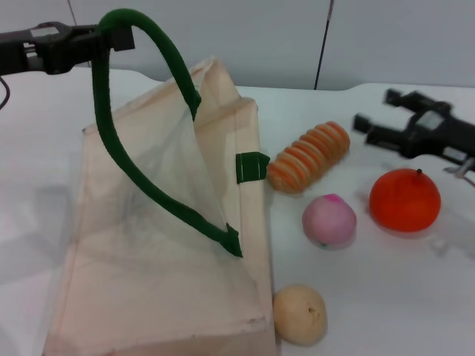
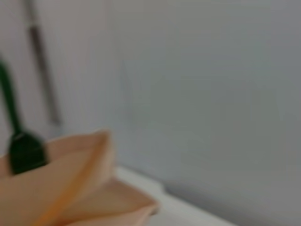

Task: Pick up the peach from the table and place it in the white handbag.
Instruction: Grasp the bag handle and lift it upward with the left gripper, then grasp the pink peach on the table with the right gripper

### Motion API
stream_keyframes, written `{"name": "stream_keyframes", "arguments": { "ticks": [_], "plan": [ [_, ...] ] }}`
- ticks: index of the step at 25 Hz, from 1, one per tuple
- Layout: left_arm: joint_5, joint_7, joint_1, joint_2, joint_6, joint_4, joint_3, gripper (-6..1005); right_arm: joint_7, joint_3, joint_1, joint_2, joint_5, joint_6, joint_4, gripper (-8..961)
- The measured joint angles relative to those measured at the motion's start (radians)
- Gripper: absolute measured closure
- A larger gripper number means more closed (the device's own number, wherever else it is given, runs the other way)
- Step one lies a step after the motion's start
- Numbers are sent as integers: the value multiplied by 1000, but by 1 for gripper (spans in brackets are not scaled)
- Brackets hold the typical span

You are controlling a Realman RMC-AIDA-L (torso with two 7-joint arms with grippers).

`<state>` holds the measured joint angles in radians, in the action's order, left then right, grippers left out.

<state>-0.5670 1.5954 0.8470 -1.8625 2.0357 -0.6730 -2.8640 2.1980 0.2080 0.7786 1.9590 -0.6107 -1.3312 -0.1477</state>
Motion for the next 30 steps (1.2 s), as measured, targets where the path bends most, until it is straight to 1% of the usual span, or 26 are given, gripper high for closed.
{"name": "stream_keyframes", "arguments": {
  "ticks": [1,4,5,6,7,9,11,13,16,18,21,24,30],
  "plan": [
    [0,0,2,0,0,0,0,880,0,0,0,0,0,0,0,60],
    [1,1,9,0,0,0,0,880,-14,-74,36,5,23,-13,0,60],
    [1,2,10,0,0,0,0,879,-17,-116,54,8,27,-38,0,60],
    [1,2,10,0,0,0,0,879,-19,-139,63,9,27,-58,0,60],
    [1,3,11,0,0,0,0,879,-19,-139,63,9,27,-58,0,60],
    [1,3,13,0,0,0,0,879,-33,-186,79,10,27,-83,-1,60],
    [1,3,15,0,-1,0,0,878,-62,-233,93,11,28,-77,-4,60],
    [1,3,17,0,-2,0,0,878,-97,-279,103,20,28,-50,-23,59],
    [1,8,18,0,-2,0,0,877,-149,-335,106,51,28,-19,-89,59],
    [1,11,19,0,-2,0,0,877,-174,-363,106,59,28,-13,-113,59],
    [-1,12,19,0,-3,0,0,876,-213,-401,106,56,28,9,-118,59],
    [-2,12,19,0,-3,0,0,876,-259,-462,106,55,29,60,-121,59],
    [-2,12,20,0,-3,0,0,875,-320,-552,107,55,29,92,-128,59]
  ]
}}
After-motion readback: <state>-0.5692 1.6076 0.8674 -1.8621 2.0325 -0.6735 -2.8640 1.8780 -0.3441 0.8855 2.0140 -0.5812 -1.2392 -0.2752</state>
